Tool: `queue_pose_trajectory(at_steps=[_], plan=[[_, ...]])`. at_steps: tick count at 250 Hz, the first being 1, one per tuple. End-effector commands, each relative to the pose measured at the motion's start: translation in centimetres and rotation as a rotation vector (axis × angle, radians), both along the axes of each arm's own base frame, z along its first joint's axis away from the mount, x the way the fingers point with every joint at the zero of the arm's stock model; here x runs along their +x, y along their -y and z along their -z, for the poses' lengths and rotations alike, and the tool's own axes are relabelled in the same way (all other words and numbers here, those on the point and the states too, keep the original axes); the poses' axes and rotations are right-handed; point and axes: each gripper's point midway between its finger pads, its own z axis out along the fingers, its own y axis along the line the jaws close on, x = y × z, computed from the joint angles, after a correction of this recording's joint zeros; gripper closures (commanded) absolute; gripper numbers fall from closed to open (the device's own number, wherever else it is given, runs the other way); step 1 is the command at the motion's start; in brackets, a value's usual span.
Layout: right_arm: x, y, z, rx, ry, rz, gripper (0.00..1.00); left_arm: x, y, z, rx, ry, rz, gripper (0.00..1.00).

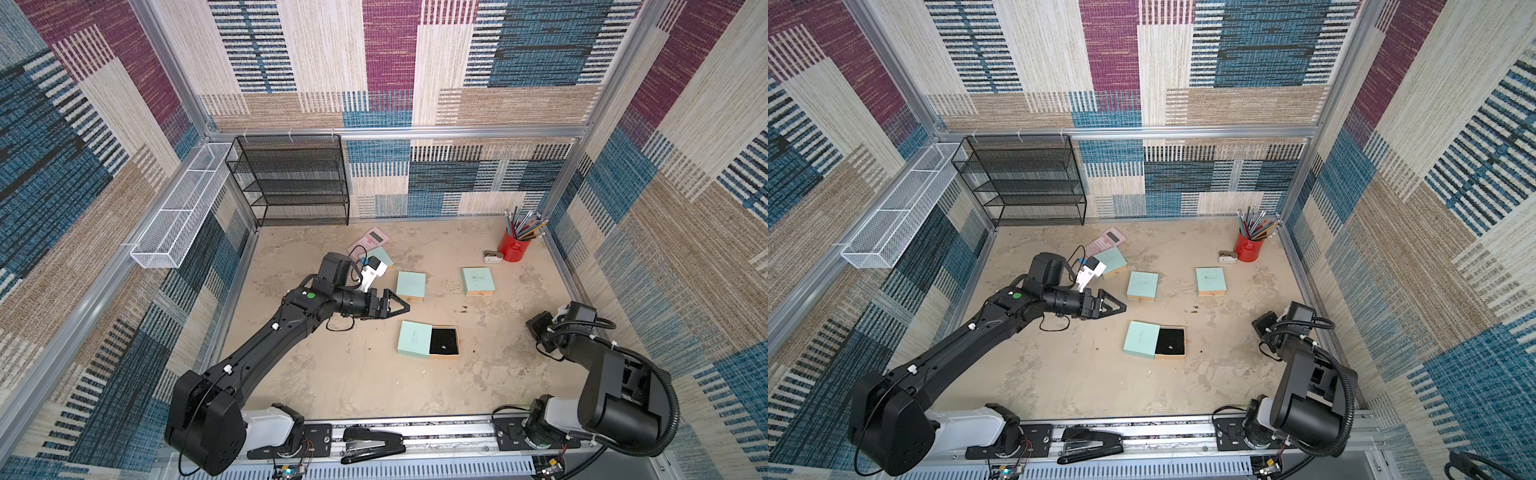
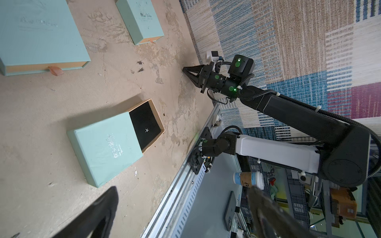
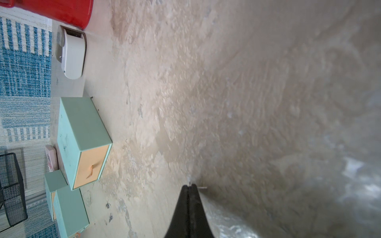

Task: Take out the earrings from the drawer-style jewelry box
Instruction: Place the earring at the center of the board.

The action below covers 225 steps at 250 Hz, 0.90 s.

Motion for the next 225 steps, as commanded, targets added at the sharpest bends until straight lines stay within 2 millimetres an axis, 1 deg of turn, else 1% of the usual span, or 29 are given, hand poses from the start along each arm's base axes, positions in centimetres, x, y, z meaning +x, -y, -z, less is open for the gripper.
queue_pose_trajectory(at_steps=[1, 23, 52, 84, 101, 127, 135, 151, 165, 178, 191, 196, 197, 204, 210, 225], plan=[[0.3, 0.4, -0.6, -0.029, 0.017, -0.005, 0.91, -0.1, 0.0, -0.2, -0.004, 0.018, 0.015, 0.01], [0.4, 0.5, -1.1, -0.038, 0.028, -0.005, 0.88, 0.0, 0.0, -0.2, -0.003, 0.019, 0.015, 0.01], [0.4, 0.6, -1.6, -0.051, 0.032, -0.004, 0.80, -0.1, 0.0, -0.3, -0.005, 0.020, 0.015, 0.02], [0.3, 0.2, -1.8, -0.036, 0.036, -0.012, 0.79, -0.1, -0.1, -0.4, -0.005, 0.022, 0.014, 0.02], [0.3, 0.2, -2.2, -0.039, 0.046, -0.015, 0.79, 0.0, -0.1, -0.3, -0.005, 0.020, 0.012, 0.02], [0.7, 0.1, -4.3, -0.069, 0.091, -0.042, 0.75, -0.1, -0.1, -0.3, -0.007, 0.018, 0.013, 0.01], [0.8, -0.1, -5.2, -0.076, 0.114, -0.056, 0.74, -0.1, -0.1, -0.4, -0.008, 0.018, 0.013, 0.02], [1.2, -0.7, -7.6, -0.100, 0.169, -0.094, 0.70, -0.1, 0.0, -0.4, -0.016, 0.012, 0.017, 0.02], [1.4, -2.2, -9.6, -0.104, 0.214, -0.149, 0.66, -0.1, 0.1, -0.4, -0.023, 0.006, 0.022, 0.01], [1.5, -4.0, -11.0, -0.111, 0.240, -0.209, 0.64, -0.1, 0.2, -0.4, -0.030, 0.001, 0.025, 0.01], [1.3, -6.3, -12.1, -0.107, 0.260, -0.277, 0.64, -0.1, 0.3, -0.4, -0.037, -0.007, 0.027, 0.01], [1.2, -7.6, -12.6, -0.099, 0.277, -0.315, 0.63, -0.1, 0.4, -0.5, -0.041, -0.009, 0.027, 0.01], [1.2, -7.6, -12.6, -0.099, 0.277, -0.315, 0.63, -0.1, 0.4, -0.5, -0.042, -0.010, 0.028, 0.02], [1.0, -9.3, -13.0, -0.084, 0.295, -0.366, 0.63, -0.1, 0.4, -0.4, -0.046, -0.017, 0.028, 0.02], [0.8, -10.4, -13.2, -0.070, 0.300, -0.397, 0.63, -0.1, 0.5, -0.4, -0.050, -0.018, 0.027, 0.01], [0.0, -13.3, -13.0, -0.035, 0.288, -0.490, 0.63, -0.1, 0.6, -0.3, -0.058, -0.029, 0.026, 0.01]])
